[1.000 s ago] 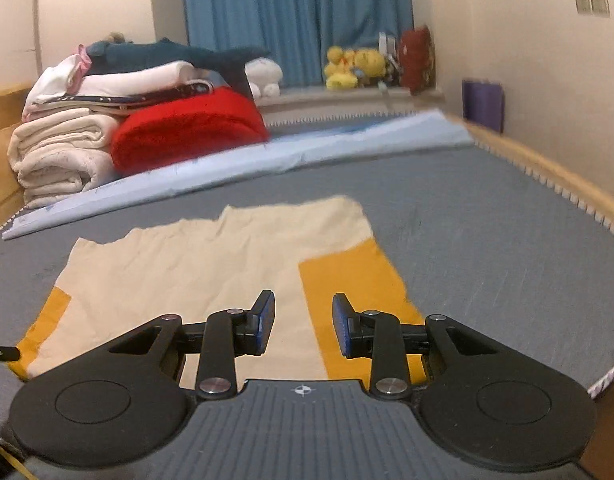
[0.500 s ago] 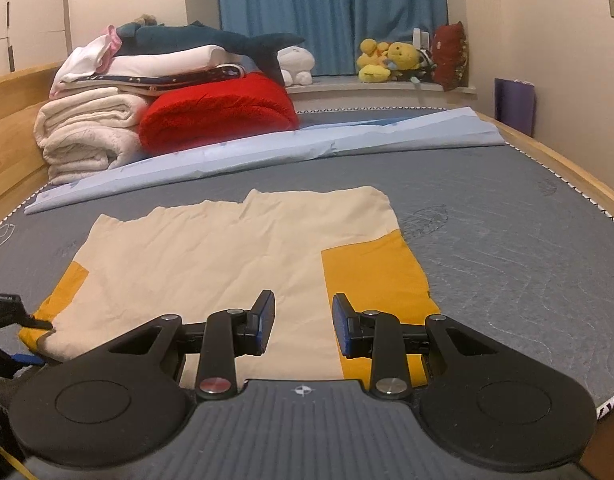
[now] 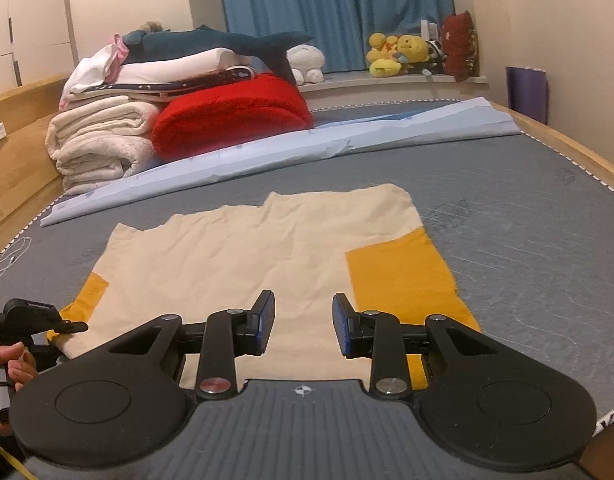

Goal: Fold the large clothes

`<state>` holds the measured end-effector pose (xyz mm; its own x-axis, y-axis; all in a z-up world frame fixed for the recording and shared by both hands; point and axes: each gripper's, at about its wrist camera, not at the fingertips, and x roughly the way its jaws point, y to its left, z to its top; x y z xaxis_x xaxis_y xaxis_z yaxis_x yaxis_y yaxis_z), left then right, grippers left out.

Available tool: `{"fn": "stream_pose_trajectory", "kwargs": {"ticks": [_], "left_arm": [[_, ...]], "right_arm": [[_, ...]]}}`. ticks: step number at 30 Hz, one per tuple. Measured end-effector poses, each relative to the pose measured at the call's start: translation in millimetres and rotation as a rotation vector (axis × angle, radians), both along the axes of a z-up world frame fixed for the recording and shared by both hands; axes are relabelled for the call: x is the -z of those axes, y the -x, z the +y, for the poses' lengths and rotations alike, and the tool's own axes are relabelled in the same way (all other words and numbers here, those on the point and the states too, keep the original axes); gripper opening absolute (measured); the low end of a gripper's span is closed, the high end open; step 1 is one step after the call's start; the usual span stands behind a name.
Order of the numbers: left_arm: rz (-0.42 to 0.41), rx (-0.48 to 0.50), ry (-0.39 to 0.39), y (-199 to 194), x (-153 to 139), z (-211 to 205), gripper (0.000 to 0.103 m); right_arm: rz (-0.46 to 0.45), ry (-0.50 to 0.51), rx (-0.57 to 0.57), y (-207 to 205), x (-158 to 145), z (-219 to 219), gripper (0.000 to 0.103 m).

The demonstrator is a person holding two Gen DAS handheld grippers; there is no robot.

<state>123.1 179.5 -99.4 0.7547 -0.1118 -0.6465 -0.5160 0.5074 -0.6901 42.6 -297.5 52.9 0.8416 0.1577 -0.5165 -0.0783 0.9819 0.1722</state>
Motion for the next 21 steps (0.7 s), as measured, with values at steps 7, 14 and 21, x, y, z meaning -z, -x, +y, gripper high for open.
{"fn": "stream_pose_trajectory", "kwargs": {"ticks": [7, 14, 21], "left_arm": [[-0.070, 0.079, -0.080, 25.1, -68.2, 7.1, 0.011], [-0.065, 0.179, -0.289, 67.8, -138.1, 36.3, 0.011], [-0.040, 0.197, -0.259, 84.7, -115.8, 59.6, 0.011]], "right_arm": [[0.012, -0.033, -0.059, -18.2, 0.1, 48.3, 0.033], [0.061, -0.010, -0.197, -31.0, 12.7, 130.4, 0.033], [0.297, 0.153, -0.324, -62.1, 75.1, 216.6, 0.031]]}}
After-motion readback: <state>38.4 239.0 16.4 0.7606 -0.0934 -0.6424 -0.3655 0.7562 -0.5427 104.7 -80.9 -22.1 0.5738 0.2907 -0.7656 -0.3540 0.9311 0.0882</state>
